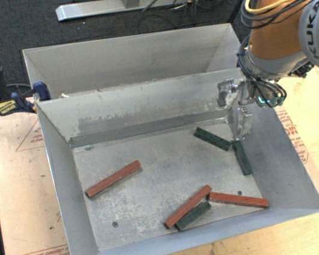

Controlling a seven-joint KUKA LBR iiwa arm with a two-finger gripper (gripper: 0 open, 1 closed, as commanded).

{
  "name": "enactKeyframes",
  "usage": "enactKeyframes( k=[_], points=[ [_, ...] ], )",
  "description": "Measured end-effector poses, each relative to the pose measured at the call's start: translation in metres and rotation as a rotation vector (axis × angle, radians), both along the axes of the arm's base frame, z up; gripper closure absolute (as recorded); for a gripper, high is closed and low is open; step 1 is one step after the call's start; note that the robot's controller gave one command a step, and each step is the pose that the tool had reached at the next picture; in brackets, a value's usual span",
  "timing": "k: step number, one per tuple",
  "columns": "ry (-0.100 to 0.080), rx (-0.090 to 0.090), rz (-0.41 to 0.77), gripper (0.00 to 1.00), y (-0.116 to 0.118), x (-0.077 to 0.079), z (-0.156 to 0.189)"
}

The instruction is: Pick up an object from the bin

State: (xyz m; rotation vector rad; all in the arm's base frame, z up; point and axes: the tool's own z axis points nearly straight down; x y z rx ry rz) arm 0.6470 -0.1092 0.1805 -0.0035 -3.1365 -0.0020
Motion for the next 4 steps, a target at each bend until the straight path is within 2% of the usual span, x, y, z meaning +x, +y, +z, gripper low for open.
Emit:
enactKeyframes(
  k=[1, 2, 3, 4],
  points=[
    [-0.002, 0.000, -0.237, 0.00, -0.003, -0.009, -0.114],
    [-0.008, -0.001, -0.178, 0.00, 0.013, -0.023, -0.079],
    [-0.006, 0.000, -0.222, 0.00, 0.013, -0.038, -0.076],
    [-0.004, -0.001, -0.408, 0.00, 0.009, -0.032, -0.112]
  ],
)
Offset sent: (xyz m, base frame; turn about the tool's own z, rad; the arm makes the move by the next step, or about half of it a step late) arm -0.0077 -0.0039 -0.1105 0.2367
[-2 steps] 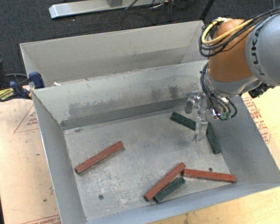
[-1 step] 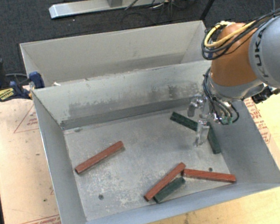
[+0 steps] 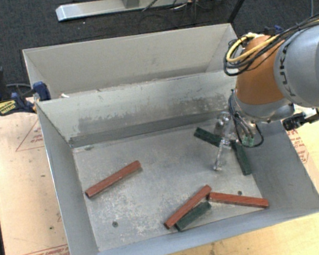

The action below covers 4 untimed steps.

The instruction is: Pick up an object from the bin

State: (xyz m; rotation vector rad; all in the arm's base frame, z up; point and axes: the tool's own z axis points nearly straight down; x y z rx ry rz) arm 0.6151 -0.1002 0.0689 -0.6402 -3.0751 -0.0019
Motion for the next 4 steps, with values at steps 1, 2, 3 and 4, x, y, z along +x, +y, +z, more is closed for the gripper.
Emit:
enactKeyframes(
  k=[1, 2, 3, 4],
  points=[
    [-0.002, -0.001, 0.003, 0.00, 0.001, 0.001, 0.000],
    [-0.003, -0.001, 0.003, 1.00, 0.001, 0.001, 0.001],
    [-0.012, -0.002, 0.005, 1.00, 0.001, 0.004, 0.105],
    [-0.005, -0.001, 0.006, 1.00, 0.001, 0.005, 0.120]
  ],
)
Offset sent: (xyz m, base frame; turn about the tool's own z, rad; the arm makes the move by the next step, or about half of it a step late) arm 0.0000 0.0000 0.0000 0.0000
